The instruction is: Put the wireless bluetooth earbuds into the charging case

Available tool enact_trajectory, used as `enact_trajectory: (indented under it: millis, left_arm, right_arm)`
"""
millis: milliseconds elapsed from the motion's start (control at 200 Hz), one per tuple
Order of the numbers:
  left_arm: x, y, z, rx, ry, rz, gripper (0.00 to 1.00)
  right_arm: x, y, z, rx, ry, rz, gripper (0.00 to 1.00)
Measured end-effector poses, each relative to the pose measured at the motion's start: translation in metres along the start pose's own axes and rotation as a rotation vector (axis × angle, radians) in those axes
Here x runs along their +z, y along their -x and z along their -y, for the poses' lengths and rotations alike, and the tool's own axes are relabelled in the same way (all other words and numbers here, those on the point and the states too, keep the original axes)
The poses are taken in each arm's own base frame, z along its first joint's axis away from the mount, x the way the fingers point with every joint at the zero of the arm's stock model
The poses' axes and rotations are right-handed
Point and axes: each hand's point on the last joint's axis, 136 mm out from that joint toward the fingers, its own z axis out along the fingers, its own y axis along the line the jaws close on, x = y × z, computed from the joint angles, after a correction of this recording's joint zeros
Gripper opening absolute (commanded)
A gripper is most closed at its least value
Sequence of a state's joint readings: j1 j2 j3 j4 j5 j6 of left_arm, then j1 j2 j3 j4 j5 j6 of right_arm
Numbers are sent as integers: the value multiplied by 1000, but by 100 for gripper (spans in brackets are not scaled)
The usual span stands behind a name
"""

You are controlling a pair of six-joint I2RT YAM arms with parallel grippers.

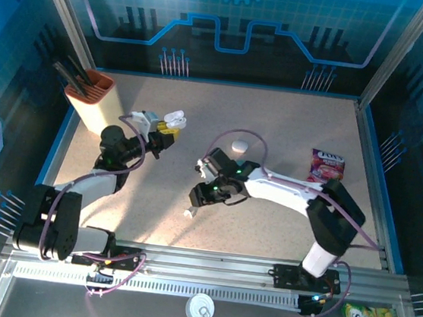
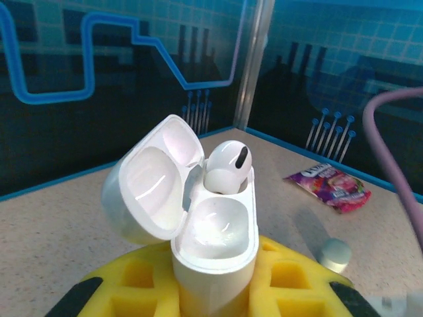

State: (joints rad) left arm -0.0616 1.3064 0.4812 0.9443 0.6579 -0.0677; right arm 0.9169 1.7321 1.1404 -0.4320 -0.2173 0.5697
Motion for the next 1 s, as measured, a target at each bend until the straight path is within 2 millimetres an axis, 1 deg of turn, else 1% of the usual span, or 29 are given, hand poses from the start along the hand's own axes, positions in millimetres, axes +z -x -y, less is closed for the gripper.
enact_trajectory:
  millis: [100,180,230,370,450,550,775,920,1000]
  left_arm:
    - [-3,2,-7,-13,33,5,15]
    - [-4,2,-10,-17,46,3,15]
    - [-5,1,-10,-19,48,1,15]
    - [-7,5,-9,-23,51,2,15]
    - [-8,8,-7,-23,50,8,15]
    - [-9,12,-5,-29,48,17,15]
    - [-11,14,-3,-39,48,19,15]
    - [-11,14,-3,-50,45,16,15]
    - [-11,14,-2,-51,44,15,15]
  right_arm:
    - [17,0,-10,-15,-30,-35,40]
    - [26,-1,-13,-22,-52,-58,36]
    - [31,-2,-13,-25,-70,-72,35]
    - [41,-8,-2,-17,-117,-128,32]
    - [44,-14,2,-15,-132,-156,30]
    - [48,-18,5,-13,-139,-188,30]
    - [50,-14,-6,-27,-114,-196,32]
    - [53,-16,-11,-44,-107,-213,32]
    - [56,-18,-10,-49,-113,-227,32]
